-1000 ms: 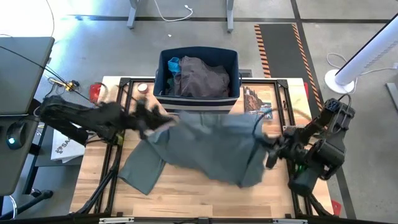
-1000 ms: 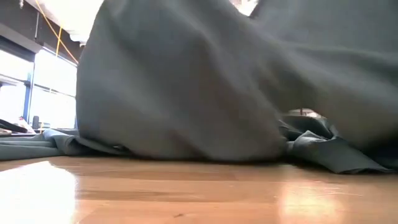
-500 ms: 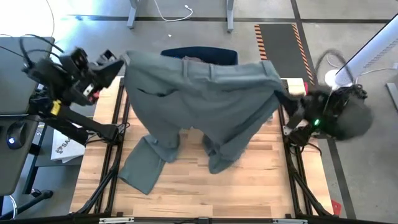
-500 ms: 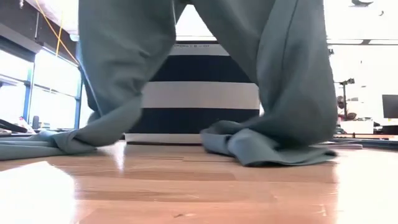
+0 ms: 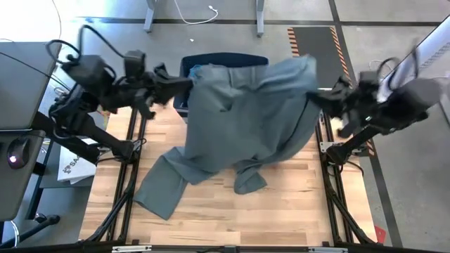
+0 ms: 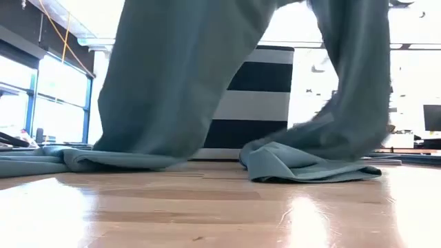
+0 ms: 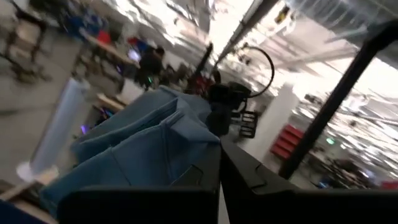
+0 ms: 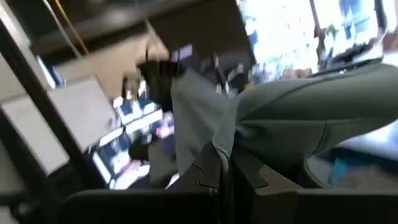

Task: Sort clothes
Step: Fold the blue pants

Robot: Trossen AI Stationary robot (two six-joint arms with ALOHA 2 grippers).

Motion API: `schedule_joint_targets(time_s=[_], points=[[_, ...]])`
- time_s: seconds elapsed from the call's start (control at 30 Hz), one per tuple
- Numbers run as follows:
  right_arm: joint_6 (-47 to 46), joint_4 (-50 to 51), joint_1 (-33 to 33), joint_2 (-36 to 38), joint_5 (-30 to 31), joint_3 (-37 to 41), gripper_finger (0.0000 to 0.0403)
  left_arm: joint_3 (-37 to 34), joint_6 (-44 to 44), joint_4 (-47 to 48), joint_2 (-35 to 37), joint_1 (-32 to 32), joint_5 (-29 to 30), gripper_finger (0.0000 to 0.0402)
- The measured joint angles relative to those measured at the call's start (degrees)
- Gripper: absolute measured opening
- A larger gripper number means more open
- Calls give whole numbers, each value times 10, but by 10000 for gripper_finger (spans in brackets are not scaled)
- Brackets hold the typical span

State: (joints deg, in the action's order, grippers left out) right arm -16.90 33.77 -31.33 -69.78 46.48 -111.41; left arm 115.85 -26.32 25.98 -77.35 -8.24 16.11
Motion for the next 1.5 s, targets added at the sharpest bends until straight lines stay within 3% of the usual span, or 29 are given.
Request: schedule_joint_targets(time_s=[0.17, 0.4, 0.57, 1.03, 1.2, 1.5], points=[[-92, 26, 0, -10, -33, 66, 0, 0, -48, 7, -34, 4, -37, 0], [-77, -103, 5, -48, -79, 129, 0, 0, -94, -10, -89, 4, -87, 0], [-62, -145, 31, -83, -113, 123, 0, 0, -116, -35, -123, 7, -135, 0], [-68, -200, 81, -116, -155, 121, 6, 0, -114, -46, -128, 14, -152, 0], [-72, -203, 90, -116, -155, 121, 44, 0, -111, -44, -129, 16, -155, 0], [-71, -215, 118, -127, -194, 121, 148, 0, -110, -43, -135, 30, -159, 0]])
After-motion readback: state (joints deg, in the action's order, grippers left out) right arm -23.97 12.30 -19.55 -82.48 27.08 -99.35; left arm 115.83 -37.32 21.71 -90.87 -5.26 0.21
